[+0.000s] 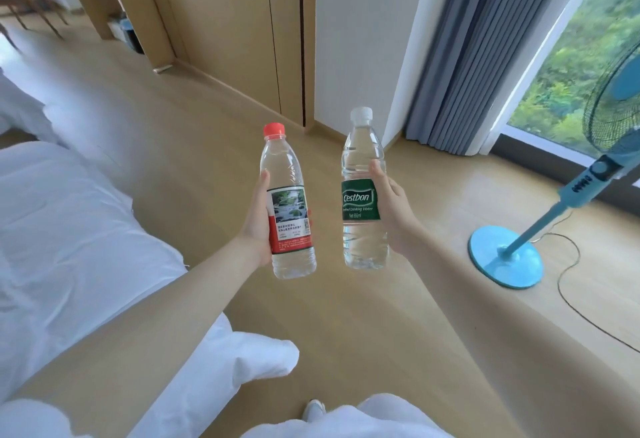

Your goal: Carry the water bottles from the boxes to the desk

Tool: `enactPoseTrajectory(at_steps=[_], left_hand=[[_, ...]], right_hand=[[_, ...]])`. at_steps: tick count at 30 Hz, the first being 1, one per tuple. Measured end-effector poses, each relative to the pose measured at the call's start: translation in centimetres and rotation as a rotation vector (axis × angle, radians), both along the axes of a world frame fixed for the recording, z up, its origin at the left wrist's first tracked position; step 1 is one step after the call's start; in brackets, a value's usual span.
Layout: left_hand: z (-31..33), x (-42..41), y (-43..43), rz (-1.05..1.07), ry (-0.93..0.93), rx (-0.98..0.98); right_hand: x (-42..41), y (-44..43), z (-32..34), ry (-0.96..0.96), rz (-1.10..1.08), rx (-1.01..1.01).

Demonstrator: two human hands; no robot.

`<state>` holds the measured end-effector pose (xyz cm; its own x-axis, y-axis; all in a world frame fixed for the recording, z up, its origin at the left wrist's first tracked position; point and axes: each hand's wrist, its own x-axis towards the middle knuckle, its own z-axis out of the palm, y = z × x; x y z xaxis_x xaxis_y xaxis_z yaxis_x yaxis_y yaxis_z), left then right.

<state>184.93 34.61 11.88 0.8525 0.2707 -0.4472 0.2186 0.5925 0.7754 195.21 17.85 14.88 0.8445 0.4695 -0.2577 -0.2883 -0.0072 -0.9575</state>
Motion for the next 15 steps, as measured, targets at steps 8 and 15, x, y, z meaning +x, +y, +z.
enactPoseTrajectory(at_steps=[8, 15], left_hand=[[-2.0, 3.9, 2.8, 0.107, 0.08, 0.013], [-1.7, 12.4, 4.5, 0.226, 0.144, 0.032]], right_hand=[[6.2, 4.1, -2.5, 0.075, 0.118, 0.005], [16.3, 8.0, -3.5, 0.093, 0.247, 0.022]])
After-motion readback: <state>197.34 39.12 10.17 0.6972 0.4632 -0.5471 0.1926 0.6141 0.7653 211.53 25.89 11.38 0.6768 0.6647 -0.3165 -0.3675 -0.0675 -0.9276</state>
